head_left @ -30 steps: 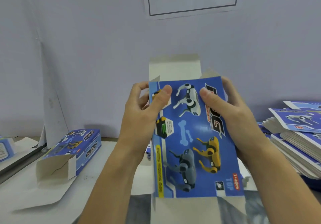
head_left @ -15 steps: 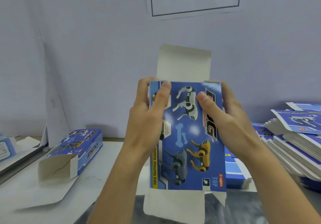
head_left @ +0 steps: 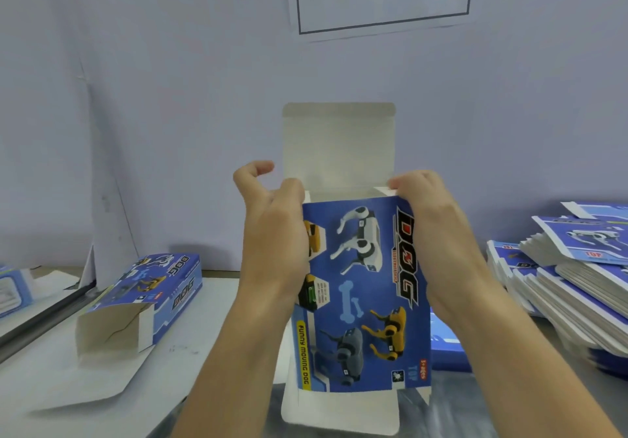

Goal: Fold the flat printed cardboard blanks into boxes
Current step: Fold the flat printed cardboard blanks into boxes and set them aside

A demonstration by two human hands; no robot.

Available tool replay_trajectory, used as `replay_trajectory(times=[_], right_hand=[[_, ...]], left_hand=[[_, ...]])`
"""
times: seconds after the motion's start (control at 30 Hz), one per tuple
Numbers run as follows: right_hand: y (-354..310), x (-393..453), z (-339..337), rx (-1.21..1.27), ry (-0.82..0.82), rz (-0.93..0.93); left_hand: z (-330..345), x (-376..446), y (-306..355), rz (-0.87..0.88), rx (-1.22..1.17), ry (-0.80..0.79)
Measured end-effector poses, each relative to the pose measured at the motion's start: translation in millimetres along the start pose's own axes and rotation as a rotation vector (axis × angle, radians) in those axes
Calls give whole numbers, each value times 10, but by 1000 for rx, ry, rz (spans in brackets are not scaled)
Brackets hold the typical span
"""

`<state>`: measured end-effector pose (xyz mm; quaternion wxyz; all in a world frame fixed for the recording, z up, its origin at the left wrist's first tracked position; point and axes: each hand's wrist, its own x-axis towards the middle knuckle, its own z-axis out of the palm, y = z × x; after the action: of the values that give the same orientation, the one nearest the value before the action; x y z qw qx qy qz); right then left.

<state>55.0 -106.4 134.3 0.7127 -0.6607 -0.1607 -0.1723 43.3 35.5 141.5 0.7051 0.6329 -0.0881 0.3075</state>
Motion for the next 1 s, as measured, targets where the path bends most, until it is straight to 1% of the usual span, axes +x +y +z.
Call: replay_trajectory(times=[0.07,0.13,0.23,0.3,0.37,0.4,0.43,0.47,0.5,0.6,0.67,0.73,0.83,0.9,1.0], right_hand=[[16,4,-23,32,28,26],[5,19,-36,20,18,39],[-6,23,-21,66,-5,18],[7,-2,-18,158,-23,-26],[24,-36,-20,299,-91,-83],[26,-53,-25,380,-130,-82],[19,-66,-29,431,-160,-62],[21,-70,-33,430,-178,-45],[30,-61,-39,373,-178,-44],[43,-30,-48,211,-160,-99],[44,-15,-55,198,-147,-108],[56,-9,-55,193,-137,-125],[74,0,-38,196,-116,-150],[78,6,-42,206,-108,-145],[84,14,-75,228,-99,-113]], left_hand=[[8,-5,-1,5,3,-40],[17,-4,11,36,28,-62],[18,-5,31,97,9,-24],[1,-14,32,170,-14,18],[-29,-25,20,249,2,53],[-45,-27,4,273,6,61],[-51,-37,2,260,-20,62],[-53,-41,2,222,-69,46],[-56,-36,-11,207,-97,18],[-44,-25,-27,271,-20,-82],[-46,-11,-56,266,10,-121],[-48,-19,-61,248,-12,-150],[-36,-31,-47,286,26,-154],[-39,-33,-50,297,44,-150],[-56,-30,-67,263,-2,-182]])
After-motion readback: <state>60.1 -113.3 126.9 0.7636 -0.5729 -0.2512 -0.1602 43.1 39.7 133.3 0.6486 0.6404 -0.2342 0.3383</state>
